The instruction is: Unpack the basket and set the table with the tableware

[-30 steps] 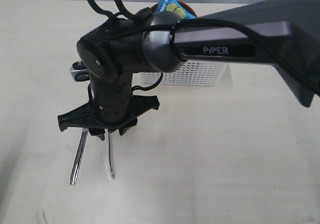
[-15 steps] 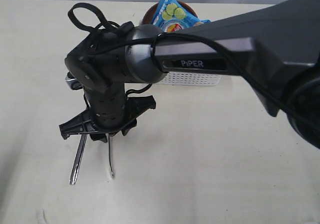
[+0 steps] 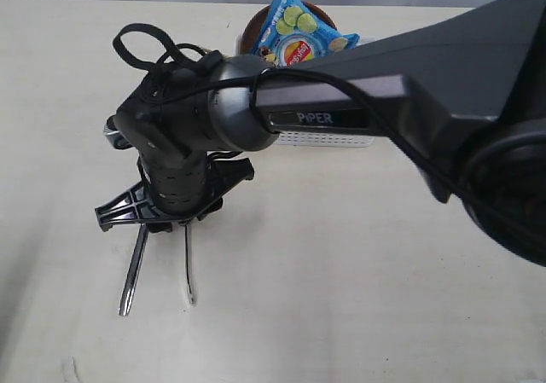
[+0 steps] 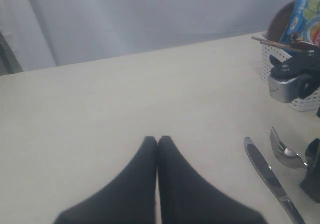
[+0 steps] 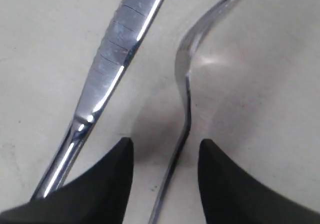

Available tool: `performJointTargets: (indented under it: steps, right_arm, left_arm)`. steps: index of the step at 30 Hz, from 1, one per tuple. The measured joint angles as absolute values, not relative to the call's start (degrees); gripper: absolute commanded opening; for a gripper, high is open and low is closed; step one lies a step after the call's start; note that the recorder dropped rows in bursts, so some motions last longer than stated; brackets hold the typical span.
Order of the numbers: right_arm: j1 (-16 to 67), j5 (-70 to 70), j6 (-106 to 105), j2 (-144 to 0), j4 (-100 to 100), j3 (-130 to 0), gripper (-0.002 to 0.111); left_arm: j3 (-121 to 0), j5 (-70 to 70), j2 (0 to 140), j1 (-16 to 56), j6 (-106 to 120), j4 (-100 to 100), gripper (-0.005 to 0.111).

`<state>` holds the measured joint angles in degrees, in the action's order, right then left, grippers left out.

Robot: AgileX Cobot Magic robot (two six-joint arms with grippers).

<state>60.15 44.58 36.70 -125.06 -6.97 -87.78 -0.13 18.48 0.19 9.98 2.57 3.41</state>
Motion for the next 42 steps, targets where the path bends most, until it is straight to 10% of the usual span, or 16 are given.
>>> performJointTargets:
  steps: [8,42]
  right_arm:
    - [59.81,45.79,36.81,-125.52,-7.07,-87.78,0.0]
    - [75.04,69.48,29.05,-131.03,-57.64,-83.89,0.0]
  left_arm:
    - [-0.13,18.48,0.19,9.98,2.57,3.41,0.0]
    - [-0.13,18.48,0.19,9.98,2.57,3.41,0.0]
